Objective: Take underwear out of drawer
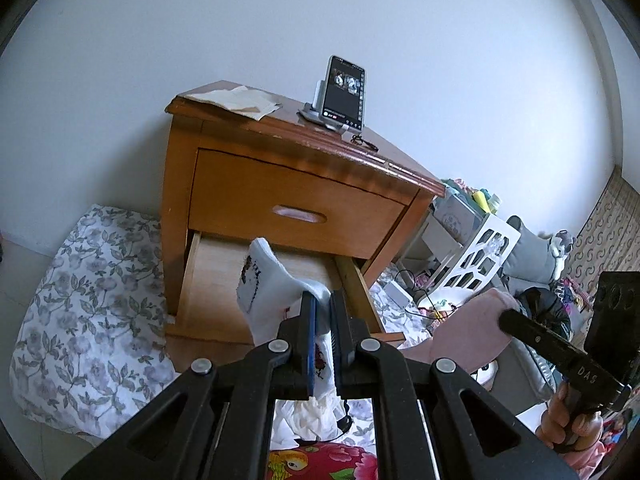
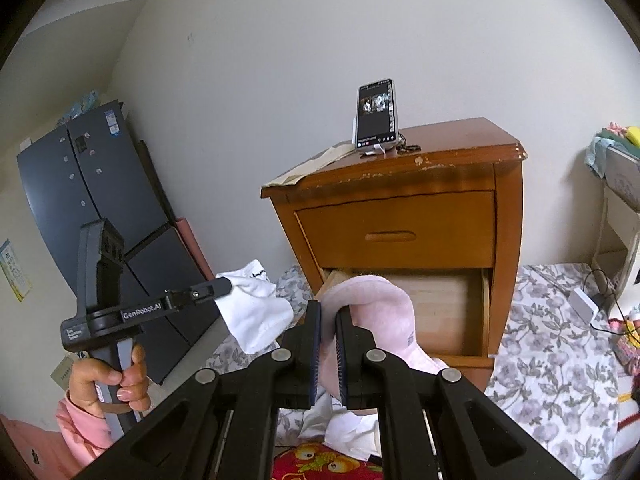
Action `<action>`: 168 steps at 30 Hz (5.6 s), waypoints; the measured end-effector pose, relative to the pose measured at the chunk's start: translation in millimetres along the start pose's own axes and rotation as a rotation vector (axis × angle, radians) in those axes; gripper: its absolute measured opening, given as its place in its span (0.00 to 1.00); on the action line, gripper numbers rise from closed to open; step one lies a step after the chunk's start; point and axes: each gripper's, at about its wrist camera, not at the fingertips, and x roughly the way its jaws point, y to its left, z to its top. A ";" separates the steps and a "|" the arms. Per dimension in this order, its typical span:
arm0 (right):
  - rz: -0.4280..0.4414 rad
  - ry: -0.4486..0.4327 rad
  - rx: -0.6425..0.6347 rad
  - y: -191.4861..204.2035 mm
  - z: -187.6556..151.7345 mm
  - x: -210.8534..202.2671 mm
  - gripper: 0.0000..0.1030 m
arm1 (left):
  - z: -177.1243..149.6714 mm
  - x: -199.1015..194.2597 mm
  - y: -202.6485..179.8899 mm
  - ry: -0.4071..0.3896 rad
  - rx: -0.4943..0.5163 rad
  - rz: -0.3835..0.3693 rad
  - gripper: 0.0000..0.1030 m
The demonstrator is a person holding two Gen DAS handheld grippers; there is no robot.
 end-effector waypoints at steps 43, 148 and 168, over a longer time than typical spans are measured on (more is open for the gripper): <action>-0.161 0.496 0.196 -78.2 -109.2 155.1 0.08 | -114.6 175.9 48.6 0.548 -0.125 0.085 0.06; -0.405 0.308 0.116 -31.0 -80.9 102.3 1.00 | -92.9 92.9 31.0 0.343 0.038 0.570 0.98; -0.415 0.305 0.114 -33.4 -81.0 102.8 1.00 | -94.4 94.8 34.2 0.368 0.021 0.570 0.98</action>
